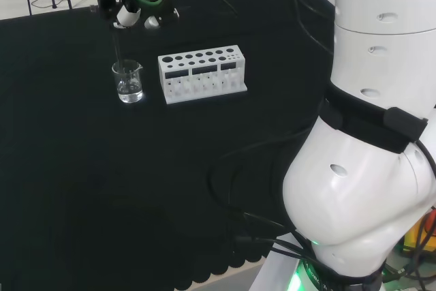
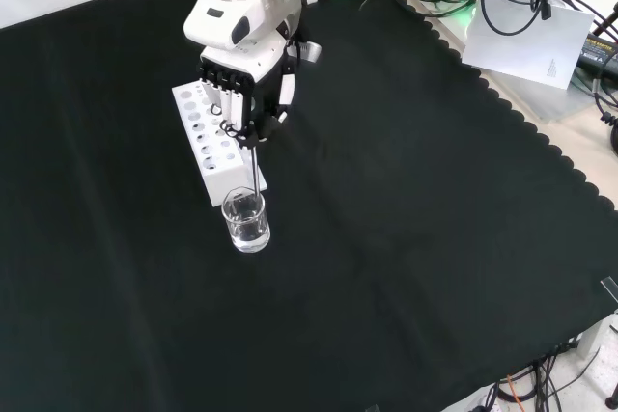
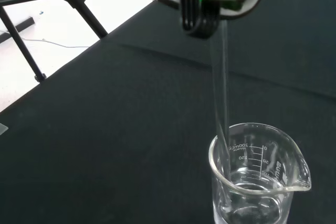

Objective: Put the glass rod back on the white test tube rack.

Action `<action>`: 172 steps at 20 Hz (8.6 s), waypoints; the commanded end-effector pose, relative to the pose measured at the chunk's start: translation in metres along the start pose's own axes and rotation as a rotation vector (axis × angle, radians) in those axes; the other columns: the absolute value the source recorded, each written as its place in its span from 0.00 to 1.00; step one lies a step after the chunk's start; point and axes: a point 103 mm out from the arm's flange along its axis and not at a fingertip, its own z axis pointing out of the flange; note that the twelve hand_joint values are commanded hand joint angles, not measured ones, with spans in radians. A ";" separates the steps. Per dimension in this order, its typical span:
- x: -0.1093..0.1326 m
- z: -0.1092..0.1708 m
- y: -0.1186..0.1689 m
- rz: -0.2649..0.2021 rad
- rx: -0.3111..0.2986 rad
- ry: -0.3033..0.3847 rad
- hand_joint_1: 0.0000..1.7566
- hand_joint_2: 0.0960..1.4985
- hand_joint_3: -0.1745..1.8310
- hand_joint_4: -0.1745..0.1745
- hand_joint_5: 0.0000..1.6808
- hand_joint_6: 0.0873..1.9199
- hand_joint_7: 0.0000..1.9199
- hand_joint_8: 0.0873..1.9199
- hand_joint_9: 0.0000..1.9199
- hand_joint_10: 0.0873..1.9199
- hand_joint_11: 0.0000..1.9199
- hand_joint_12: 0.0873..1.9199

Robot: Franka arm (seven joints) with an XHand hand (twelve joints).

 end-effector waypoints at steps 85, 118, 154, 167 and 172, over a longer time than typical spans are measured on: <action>-0.152 -0.089 -0.164 0.387 -0.093 -0.054 0.75 0.42 0.40 0.00 0.70 0.25 0.70 0.40 0.95 0.22 0.89 0.27; -0.160 -0.058 -0.144 0.379 -0.058 -0.014 0.75 0.42 0.41 0.00 0.70 0.25 0.70 0.40 0.95 0.22 0.89 0.27; -0.195 0.005 -0.126 0.429 0.029 0.033 0.75 0.41 0.41 0.00 0.70 0.25 0.70 0.40 0.95 0.22 0.89 0.27; -0.195 0.010 -0.122 0.399 0.084 0.030 0.75 0.41 0.41 0.00 0.69 0.28 0.70 0.38 0.94 0.24 0.89 0.27; -0.191 0.010 -0.116 0.386 0.116 0.041 0.75 0.45 0.37 0.00 0.65 0.34 0.70 0.35 0.91 0.28 0.89 0.29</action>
